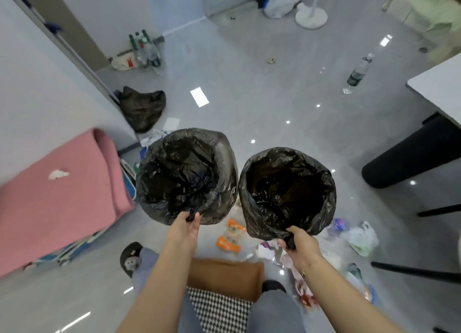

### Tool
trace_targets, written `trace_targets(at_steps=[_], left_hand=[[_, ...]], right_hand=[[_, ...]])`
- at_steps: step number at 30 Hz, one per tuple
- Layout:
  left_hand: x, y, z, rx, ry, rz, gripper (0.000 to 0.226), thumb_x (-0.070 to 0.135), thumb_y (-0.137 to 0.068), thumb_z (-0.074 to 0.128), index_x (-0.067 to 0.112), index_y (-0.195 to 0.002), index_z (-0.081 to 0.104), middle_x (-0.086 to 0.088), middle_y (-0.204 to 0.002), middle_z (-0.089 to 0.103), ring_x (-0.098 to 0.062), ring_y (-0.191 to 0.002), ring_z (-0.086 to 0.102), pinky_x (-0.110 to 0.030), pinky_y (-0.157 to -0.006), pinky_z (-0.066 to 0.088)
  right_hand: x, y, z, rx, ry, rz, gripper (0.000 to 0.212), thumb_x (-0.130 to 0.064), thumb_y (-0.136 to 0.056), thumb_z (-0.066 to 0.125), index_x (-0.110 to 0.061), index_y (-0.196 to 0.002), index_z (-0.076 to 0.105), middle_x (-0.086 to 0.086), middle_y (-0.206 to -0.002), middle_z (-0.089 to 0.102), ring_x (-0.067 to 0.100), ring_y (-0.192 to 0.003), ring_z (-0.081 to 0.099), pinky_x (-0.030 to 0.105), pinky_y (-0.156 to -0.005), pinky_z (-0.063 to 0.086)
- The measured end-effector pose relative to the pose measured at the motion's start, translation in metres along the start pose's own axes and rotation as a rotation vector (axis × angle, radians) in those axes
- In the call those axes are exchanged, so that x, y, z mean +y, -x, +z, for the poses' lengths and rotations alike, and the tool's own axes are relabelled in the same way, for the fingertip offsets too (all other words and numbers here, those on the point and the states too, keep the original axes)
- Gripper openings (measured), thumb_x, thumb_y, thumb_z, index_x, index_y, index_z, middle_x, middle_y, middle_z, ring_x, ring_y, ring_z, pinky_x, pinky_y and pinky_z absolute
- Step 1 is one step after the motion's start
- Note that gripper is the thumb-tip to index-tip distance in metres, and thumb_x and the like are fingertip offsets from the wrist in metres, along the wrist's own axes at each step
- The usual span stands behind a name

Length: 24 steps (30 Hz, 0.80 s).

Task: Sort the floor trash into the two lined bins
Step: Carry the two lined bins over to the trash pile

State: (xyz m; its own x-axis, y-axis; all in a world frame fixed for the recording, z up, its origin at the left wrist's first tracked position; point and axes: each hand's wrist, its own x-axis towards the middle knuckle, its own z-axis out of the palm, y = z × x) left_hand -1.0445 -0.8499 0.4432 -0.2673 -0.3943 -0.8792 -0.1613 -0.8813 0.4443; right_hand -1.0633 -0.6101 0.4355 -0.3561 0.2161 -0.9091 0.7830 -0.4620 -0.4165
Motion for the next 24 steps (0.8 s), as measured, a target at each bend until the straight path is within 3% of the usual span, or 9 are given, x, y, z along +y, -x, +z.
trace_targets(at_steps=[5,8,13,18,24], left_hand=[[0.048,-0.079,0.007,0.007,-0.079,-0.022,0.009,-0.002,-0.096,0.047,0.0,-0.09,0.053,-0.02,-0.116,0.051,-0.025,-0.076,0.056,-0.018,-0.037,0.049],[0.094,-0.157,0.018,0.014,-0.157,-0.051,0.007,-0.003,-0.095,0.048,0.0,-0.091,0.053,-0.019,-0.111,0.053,-0.023,-0.073,0.056,-0.018,-0.038,0.05],[0.138,-0.261,0.009,0.064,-0.177,-0.063,0.022,-0.002,-0.094,0.05,0.003,-0.115,0.051,-0.016,-0.09,0.06,-0.022,-0.071,0.058,-0.018,-0.039,0.05],[0.125,-0.377,-0.018,0.11,-0.177,-0.056,0.028,-0.002,-0.094,0.051,0.002,-0.122,0.052,-0.021,-0.109,0.057,-0.022,-0.074,0.058,-0.019,-0.041,0.051],[0.095,-0.491,-0.067,0.196,-0.255,-0.089,0.021,-0.002,-0.093,0.054,-0.001,-0.114,0.052,-0.019,-0.087,0.058,-0.024,-0.07,0.058,-0.018,-0.042,0.051]], right_hand=[[0.027,-0.024,0.073,0.057,-0.053,-0.02,0.021,0.003,-0.088,0.057,0.007,-0.109,0.054,0.021,-0.09,0.058,0.027,-0.061,0.056,0.02,-0.033,0.045],[0.058,-0.044,0.147,0.114,-0.116,-0.02,0.008,0.002,-0.09,0.054,0.002,-0.098,0.052,0.017,-0.077,0.054,0.021,-0.045,0.056,0.021,-0.036,0.045],[0.108,-0.108,0.26,0.159,-0.174,0.022,0.008,0.001,-0.09,0.054,-0.001,-0.096,0.05,0.009,-0.075,0.048,0.023,-0.061,0.047,0.019,-0.035,0.047],[0.139,-0.208,0.333,0.074,-0.135,0.052,0.011,-0.001,-0.093,0.051,-0.002,-0.104,0.05,0.008,-0.078,0.052,0.019,-0.065,0.048,0.015,-0.035,0.045],[0.175,-0.333,0.38,0.089,-0.031,0.041,0.023,-0.002,-0.091,0.056,0.001,-0.113,0.052,0.013,-0.091,0.056,0.021,-0.07,0.053,0.025,-0.047,0.053]])
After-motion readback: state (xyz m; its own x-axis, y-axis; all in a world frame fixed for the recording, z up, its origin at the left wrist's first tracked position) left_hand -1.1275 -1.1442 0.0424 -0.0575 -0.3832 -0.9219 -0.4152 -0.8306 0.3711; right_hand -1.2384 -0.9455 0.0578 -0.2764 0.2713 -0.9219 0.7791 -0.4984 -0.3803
